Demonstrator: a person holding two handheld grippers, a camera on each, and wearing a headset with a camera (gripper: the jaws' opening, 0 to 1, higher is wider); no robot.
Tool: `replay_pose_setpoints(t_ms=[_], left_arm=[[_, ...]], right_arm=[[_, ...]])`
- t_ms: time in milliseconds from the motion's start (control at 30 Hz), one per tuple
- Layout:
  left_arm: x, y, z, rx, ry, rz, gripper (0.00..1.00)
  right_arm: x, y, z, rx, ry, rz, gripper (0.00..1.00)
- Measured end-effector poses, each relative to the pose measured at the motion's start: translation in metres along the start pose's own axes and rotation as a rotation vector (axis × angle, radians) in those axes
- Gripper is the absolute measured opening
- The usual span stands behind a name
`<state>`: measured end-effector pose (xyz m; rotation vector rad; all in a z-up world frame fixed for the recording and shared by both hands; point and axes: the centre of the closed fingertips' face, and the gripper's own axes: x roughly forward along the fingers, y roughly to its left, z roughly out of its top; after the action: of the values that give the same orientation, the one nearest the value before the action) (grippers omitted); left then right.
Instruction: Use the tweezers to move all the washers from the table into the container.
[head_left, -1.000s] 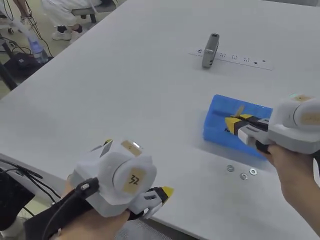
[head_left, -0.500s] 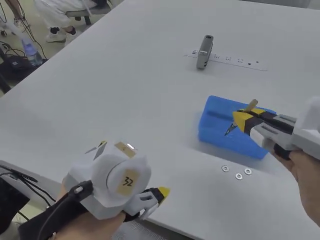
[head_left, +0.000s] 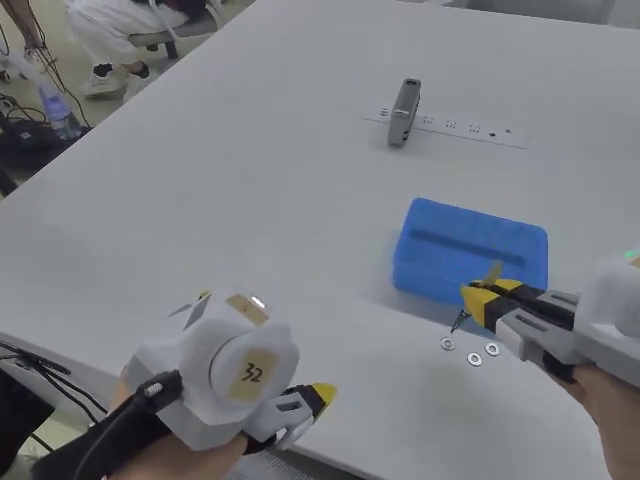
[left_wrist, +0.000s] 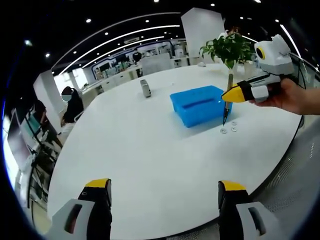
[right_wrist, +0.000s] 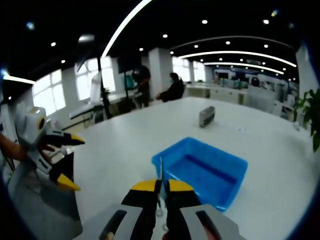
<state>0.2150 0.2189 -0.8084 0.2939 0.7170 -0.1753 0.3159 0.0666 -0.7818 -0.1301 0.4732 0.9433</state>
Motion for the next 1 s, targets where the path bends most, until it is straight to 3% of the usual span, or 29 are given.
replay_pose_setpoints(t_ms=[233,267,367,400,433,733,1000], left_arm=[[0.001,0.0,-0.001,-0.002,0.008,0.0,0.89],[0.001,0.0,-0.001,-0.001,0.012,0.0,0.89],[0.001,0.0,-0.001,0.001,0.013,0.001,0.89],[0.001,0.0,-0.002,0.001,0.014,0.001,0.89],[0.001,0.0,-0.002,0.002,0.016,0.001,0.89],[0.001,0.0,-0.002,0.008,0.023,0.001,0.88],[0.001,0.002,-0.001,0.005,0.014,0.012,0.89]], right_arm=[[0.007,-0.001,-0.013,0.0,0.025,0.002,0.02],[0.006,-0.001,-0.011,-0.006,0.003,0.001,0.02],[0.006,0.001,-0.011,-0.025,0.006,-0.003,0.02],[0.006,0.002,-0.016,-0.045,0.034,0.001,0.02],[0.004,0.005,-0.013,-0.048,0.008,0.008,0.02],[0.004,0.003,-0.013,-0.056,0.041,0.015,0.01],[0.0,0.001,0.009,-0.029,0.005,0.026,0.01]])
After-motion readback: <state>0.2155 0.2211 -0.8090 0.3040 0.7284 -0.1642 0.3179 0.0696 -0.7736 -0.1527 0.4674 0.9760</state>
